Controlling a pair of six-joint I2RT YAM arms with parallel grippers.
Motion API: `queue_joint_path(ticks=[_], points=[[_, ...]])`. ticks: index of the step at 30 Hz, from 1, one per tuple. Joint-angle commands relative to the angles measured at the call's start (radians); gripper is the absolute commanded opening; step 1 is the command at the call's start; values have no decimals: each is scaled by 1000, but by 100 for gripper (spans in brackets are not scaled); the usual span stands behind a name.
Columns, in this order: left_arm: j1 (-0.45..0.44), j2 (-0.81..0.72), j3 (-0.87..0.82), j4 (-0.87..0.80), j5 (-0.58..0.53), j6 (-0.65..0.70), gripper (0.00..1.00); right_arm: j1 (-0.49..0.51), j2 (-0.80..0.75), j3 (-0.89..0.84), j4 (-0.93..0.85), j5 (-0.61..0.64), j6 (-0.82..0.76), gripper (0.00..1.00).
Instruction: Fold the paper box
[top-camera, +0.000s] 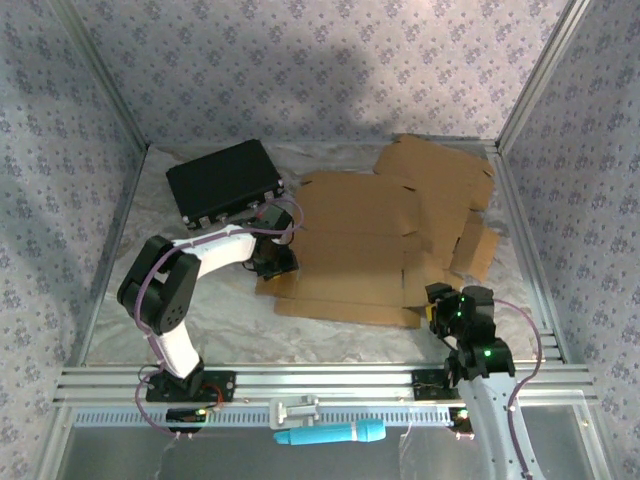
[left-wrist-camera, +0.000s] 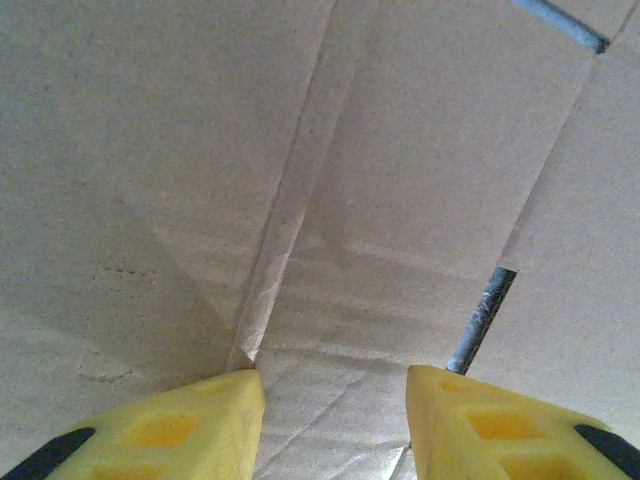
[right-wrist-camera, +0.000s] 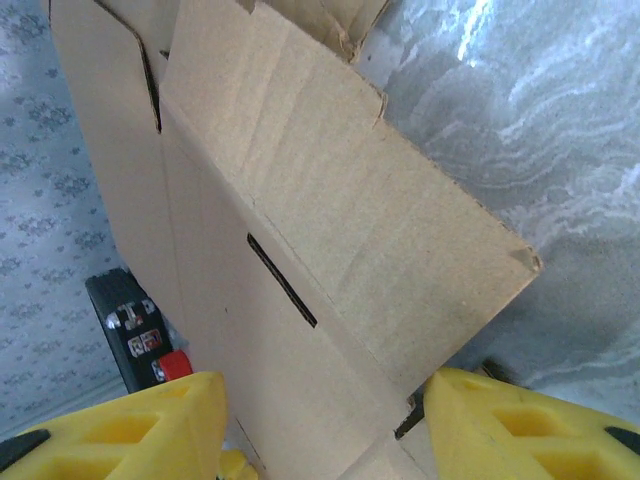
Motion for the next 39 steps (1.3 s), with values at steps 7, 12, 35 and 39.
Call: queue_joint_path(ticks=[7, 12, 35, 39], points=[[3, 42, 15, -37, 3, 29, 43, 8, -12, -145, -19, 46, 84, 50], [1, 49, 24, -39, 5, 32, 43, 10, -9, -152, -31, 70, 97, 49], [-6, 44, 18, -14, 22, 29, 43, 47, 474, 70, 56, 130, -8, 51], [-5, 44, 16, -13, 27, 32, 43, 6, 379, -19, 218, 125, 2, 49]])
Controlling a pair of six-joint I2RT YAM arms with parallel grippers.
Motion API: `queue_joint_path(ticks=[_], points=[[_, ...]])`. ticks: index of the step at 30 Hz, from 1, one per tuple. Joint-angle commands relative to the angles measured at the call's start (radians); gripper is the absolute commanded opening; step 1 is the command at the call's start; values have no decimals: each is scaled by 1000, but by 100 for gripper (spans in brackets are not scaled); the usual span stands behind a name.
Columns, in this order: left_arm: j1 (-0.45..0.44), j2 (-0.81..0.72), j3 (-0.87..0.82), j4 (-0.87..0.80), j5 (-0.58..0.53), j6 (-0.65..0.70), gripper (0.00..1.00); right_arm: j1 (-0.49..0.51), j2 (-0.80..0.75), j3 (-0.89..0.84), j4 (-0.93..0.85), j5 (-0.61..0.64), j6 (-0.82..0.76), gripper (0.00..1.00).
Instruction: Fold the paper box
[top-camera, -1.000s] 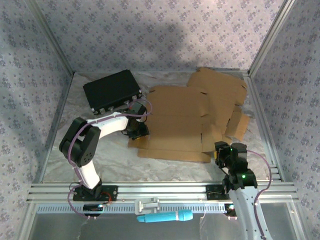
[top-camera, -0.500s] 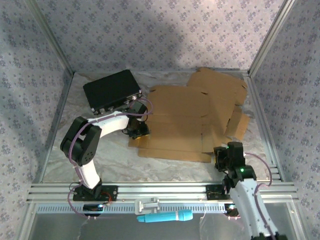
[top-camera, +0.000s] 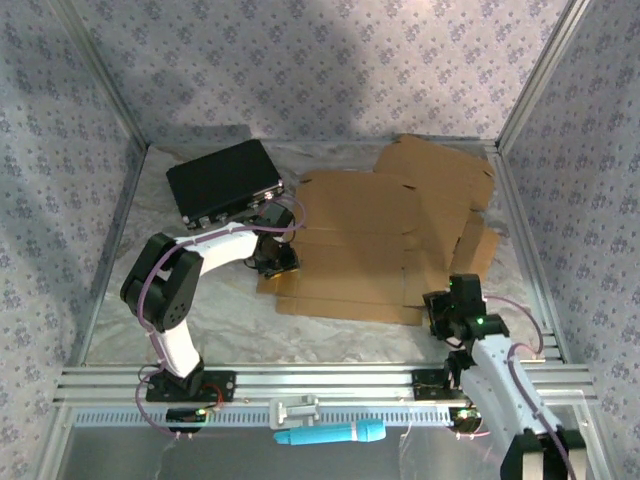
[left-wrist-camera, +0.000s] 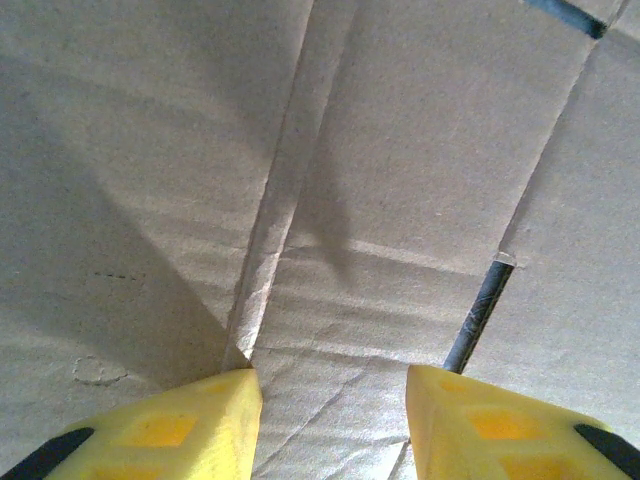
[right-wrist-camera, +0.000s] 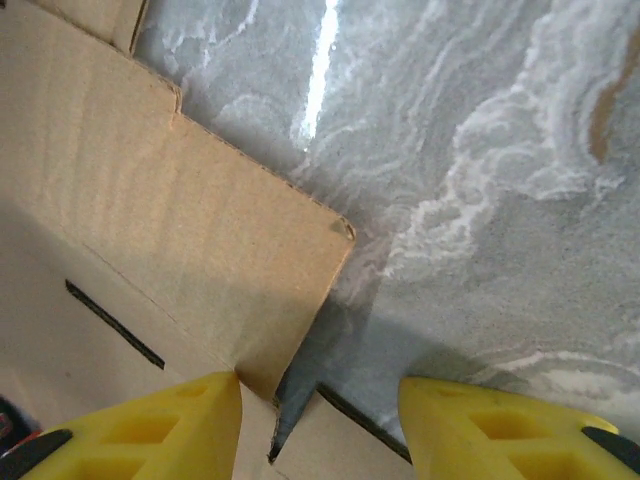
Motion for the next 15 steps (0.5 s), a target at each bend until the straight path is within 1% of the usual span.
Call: queue_joint_path(ticks=[1, 3, 5, 10, 13, 15], points=[[-4, 23, -17, 4, 20, 15, 43, -35, -26, -90, 196, 41, 8, 50], [-4, 24, -16, 6, 24, 15, 43, -58, -12, -97, 223, 13, 11, 49], [-4, 27, -13, 5, 28, 16, 43, -58, 24, -91, 252, -1, 12, 47], [-5, 24, -13, 2, 29, 19, 43, -62, 79, -65, 310, 13, 10, 41], [-4, 21, -17, 2, 29, 22, 43, -74, 97, -46, 312, 8, -8, 38], [-4, 18, -21, 4, 28, 21, 42, -83, 97, -45, 332, 8, -20, 35]])
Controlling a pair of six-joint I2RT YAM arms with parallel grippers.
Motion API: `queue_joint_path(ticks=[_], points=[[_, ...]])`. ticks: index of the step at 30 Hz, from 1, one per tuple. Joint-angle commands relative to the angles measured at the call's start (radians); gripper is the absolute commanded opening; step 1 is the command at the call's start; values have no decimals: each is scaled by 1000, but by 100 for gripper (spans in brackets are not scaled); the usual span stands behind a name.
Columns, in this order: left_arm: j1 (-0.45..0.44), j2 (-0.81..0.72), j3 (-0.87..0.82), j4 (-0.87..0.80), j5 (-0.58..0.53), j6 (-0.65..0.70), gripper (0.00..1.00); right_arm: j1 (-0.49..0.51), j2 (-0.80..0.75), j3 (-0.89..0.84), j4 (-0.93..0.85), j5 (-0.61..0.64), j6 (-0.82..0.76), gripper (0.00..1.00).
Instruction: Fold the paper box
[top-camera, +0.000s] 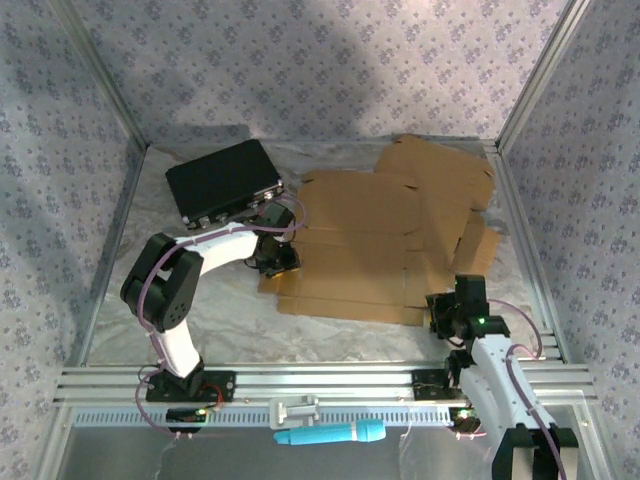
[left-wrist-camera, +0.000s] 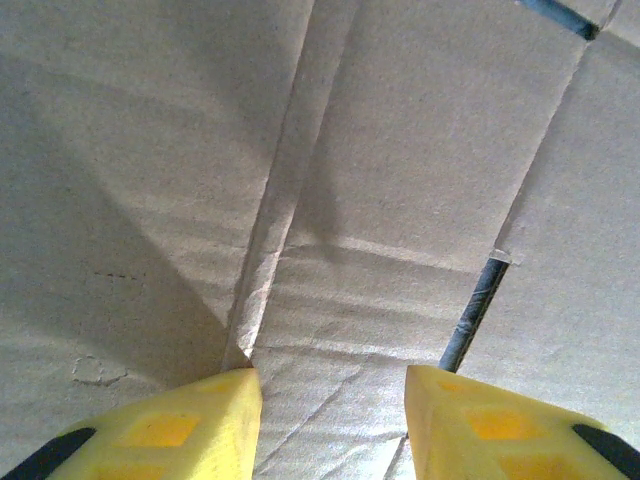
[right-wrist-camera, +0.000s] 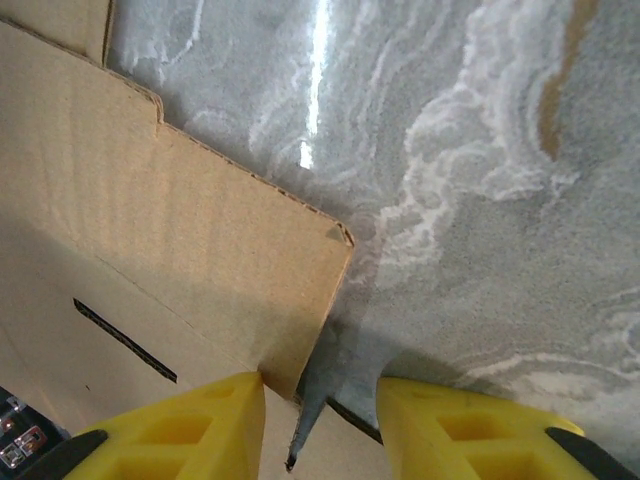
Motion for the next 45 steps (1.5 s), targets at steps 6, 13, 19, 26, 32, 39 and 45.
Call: queue_joint_path(ticks=[6, 13, 19, 26, 32, 39, 45], points=[[-4, 8, -25, -11, 11, 18, 42, -31, 66, -32, 333, 60, -48, 16], [-5, -12, -4, -36, 9, 12, 46, -12, 66, 32, 254, 85, -59, 0], [-25, -133, 52, -127, -15, 9, 66, 13, 65, 117, 160, 114, -40, 0], [-266, -230, 123, -271, -109, 329, 70, 43, 181, 261, 86, 118, -40, 0], [-634, -296, -41, -148, -477, 631, 73, 51, 255, 335, 46, 108, -43, 0], [-684, -202, -92, -20, -803, 725, 79, 43, 292, 377, 11, 82, -42, 0], [-677, -91, -98, 77, -918, 797, 81, 25, 327, 412, -18, 51, -49, 0]])
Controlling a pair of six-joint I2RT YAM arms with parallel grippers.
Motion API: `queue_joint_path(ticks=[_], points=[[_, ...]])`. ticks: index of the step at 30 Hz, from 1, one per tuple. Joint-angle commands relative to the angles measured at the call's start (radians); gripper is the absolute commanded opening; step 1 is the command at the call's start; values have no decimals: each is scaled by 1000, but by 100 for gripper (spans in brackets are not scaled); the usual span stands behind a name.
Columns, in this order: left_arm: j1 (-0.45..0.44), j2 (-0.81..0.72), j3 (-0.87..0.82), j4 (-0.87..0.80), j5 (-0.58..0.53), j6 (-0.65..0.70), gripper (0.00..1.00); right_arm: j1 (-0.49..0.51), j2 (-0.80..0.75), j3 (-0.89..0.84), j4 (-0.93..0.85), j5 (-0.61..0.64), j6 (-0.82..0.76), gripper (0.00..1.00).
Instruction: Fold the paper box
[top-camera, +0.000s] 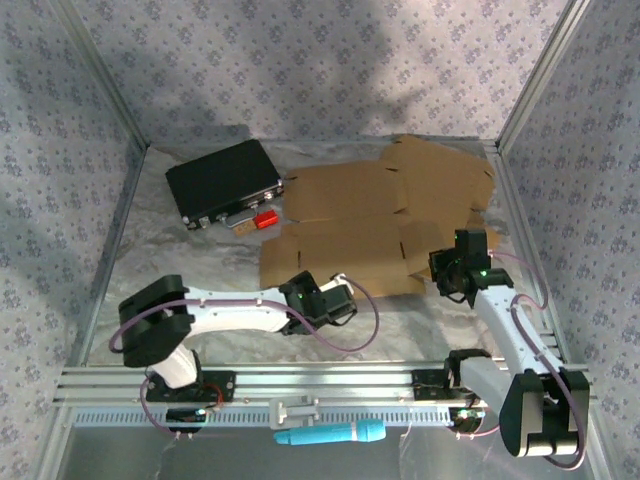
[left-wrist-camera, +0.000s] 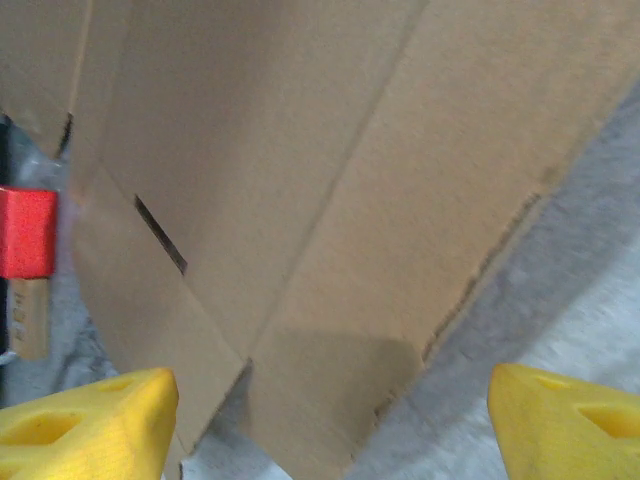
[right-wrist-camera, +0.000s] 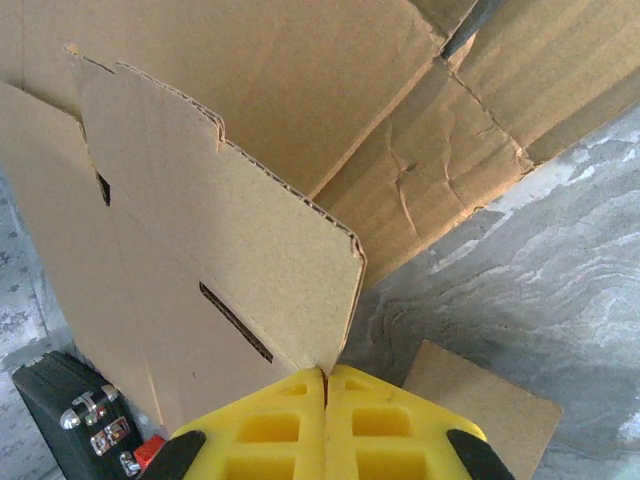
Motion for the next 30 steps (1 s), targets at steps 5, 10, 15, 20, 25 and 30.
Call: queue_joint_path(ticks=[5, 10, 15, 20, 25, 30], points=[[8, 51, -28, 108, -107, 92, 81, -32, 49, 75, -67, -51, -13, 0], [17, 82, -7, 98, -201, 95, 77, -37, 75, 102, -92, -65, -29, 0], [42, 121, 67, -3, -199, 83, 20, -47, 86, 121, -105, -78, -40, 0], [43, 48, 107, -20, -165, 91, 0, -52, 106, 215, -159, -81, -99, 0], [108, 14, 315, -185, -28, 10, 0, -27, 86, 484, -440, 26, -216, 47], [177, 59, 523, -343, 99, -8, 0, 7, 43, 633, -535, 14, -235, 55]])
